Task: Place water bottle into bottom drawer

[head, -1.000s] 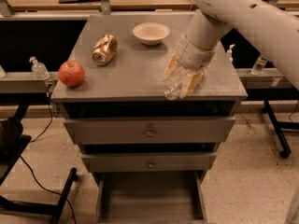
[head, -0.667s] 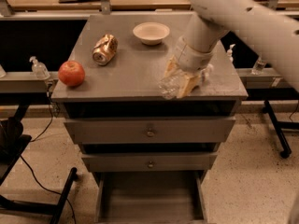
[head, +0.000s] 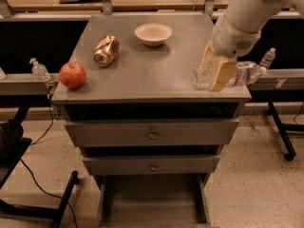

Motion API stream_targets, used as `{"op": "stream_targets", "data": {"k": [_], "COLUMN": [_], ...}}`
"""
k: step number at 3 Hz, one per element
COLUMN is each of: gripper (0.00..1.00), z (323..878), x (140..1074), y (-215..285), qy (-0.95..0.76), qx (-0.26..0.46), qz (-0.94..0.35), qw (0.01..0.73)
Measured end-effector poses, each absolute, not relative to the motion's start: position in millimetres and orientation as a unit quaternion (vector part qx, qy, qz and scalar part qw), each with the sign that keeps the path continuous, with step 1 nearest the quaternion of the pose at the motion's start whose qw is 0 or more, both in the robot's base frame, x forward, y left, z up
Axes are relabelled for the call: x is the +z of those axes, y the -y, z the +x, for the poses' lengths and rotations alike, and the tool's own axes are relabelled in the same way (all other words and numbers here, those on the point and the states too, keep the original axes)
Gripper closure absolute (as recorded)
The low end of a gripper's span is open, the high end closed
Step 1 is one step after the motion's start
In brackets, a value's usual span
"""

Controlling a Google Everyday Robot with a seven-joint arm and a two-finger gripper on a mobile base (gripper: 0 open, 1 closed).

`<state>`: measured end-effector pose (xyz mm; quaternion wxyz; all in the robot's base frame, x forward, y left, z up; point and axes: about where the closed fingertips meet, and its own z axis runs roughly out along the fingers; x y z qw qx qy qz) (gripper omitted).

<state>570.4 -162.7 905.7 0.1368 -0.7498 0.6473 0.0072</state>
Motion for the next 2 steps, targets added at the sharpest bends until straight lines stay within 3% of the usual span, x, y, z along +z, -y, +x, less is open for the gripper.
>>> {"op": "stream_targets", "data": {"k": [1, 2], "gripper": [1.00, 1.00], "z": [538.5, 511.6], "x": [935.3, 902.8], "y": [181.9, 190.8], "qy": [-0.714, -0.778], "qx": [0.028, 0.117], "qz": [-0.682, -0.584], "qw": [0.155, 0.197]}}
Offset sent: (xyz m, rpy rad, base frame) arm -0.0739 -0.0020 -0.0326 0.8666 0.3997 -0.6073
